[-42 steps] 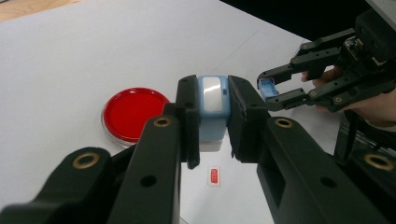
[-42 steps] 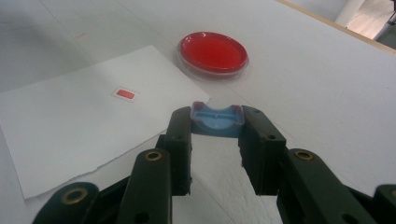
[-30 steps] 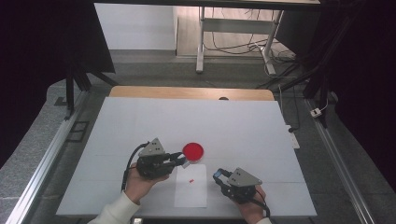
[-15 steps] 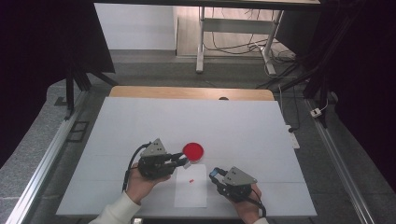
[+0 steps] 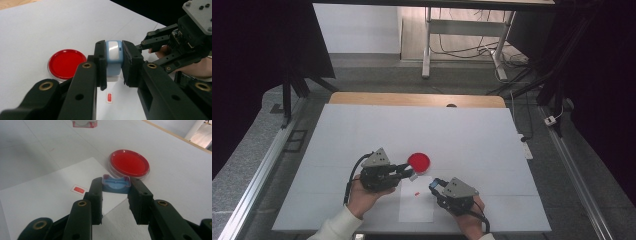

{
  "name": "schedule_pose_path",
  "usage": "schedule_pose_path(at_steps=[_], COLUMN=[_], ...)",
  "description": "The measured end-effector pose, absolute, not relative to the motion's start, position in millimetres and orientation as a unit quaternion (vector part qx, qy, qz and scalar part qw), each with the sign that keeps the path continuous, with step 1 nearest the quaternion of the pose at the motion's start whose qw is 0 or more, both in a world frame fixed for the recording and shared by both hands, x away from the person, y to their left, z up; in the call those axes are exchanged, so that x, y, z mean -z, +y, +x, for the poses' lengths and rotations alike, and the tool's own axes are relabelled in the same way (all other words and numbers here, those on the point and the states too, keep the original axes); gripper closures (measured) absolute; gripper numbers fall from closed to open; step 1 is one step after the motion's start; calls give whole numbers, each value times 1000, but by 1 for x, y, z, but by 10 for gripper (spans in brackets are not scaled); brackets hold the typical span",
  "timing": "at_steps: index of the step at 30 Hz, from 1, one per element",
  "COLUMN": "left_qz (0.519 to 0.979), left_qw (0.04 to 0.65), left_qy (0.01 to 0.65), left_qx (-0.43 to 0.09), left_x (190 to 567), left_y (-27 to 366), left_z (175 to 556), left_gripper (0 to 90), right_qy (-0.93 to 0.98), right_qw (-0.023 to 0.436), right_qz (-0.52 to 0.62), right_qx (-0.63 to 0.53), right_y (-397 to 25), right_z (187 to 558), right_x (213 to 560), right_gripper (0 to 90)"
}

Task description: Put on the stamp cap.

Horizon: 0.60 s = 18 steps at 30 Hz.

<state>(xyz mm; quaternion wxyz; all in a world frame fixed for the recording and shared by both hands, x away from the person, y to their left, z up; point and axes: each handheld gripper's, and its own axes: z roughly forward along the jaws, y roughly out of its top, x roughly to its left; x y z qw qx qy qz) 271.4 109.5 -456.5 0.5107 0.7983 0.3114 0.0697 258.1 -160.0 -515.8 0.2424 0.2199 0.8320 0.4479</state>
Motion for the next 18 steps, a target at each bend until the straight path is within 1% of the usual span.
schedule_pose_path(at_steps=[18], left_qz=[799], left_qw=[510], left_qy=[310], left_qx=[-70], left_x=[457], left_y=[106], left_z=[272], left_gripper=[746], right_qy=[831], right_qw=[244], right_qz=[218], right_qx=[-449], right_y=[-146], right_z=[260], right_x=[517], right_gripper=[645])
